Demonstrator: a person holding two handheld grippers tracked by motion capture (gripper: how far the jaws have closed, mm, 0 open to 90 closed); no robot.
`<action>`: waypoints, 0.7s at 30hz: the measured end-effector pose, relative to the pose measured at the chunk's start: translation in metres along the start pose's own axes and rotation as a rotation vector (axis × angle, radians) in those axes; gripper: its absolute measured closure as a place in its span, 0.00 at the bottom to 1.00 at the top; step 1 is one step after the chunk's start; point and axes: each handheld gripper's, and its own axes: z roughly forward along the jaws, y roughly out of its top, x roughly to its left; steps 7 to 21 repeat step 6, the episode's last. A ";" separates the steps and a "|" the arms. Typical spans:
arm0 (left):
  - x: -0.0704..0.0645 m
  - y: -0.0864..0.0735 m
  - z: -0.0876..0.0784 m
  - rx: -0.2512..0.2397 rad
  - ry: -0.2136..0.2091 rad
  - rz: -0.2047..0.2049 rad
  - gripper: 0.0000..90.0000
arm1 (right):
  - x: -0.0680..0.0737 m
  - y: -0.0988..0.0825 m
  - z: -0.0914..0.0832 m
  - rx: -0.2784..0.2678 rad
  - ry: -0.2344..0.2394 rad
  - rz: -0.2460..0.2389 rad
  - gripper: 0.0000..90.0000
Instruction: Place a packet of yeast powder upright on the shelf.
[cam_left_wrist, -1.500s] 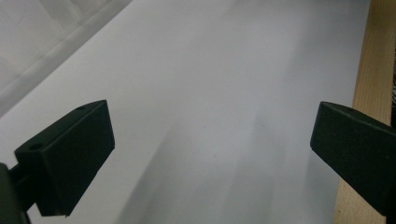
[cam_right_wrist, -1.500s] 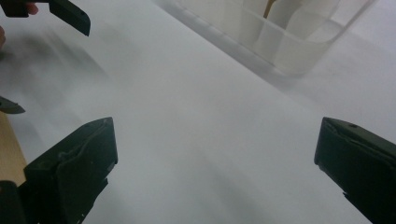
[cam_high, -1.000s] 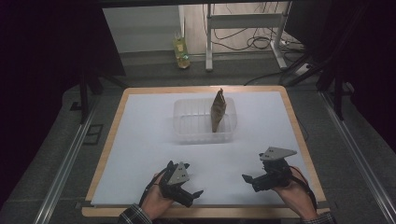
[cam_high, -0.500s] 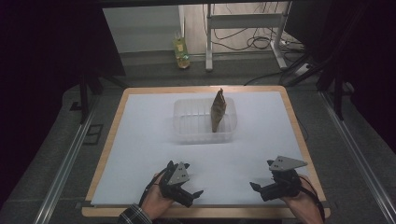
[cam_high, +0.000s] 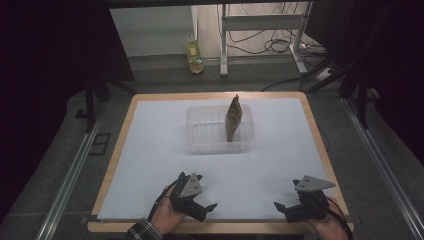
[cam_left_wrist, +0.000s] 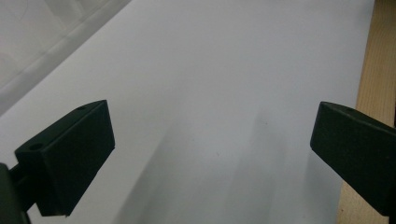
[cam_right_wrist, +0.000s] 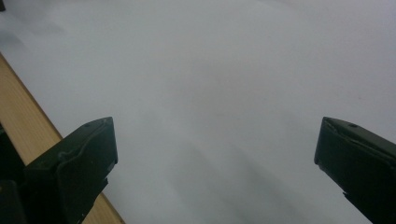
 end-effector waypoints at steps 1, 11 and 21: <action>0.000 0.000 0.000 0.000 0.000 0.000 0.00 | 0.000 0.000 0.000 0.000 0.000 0.000 0.00; 0.001 0.000 0.000 -0.001 0.005 0.000 0.00 | 0.000 0.002 -0.002 -0.015 -0.006 -0.012 0.00; 0.001 0.000 0.000 -0.001 0.005 0.000 0.00 | 0.000 0.002 -0.002 -0.015 -0.006 -0.012 0.00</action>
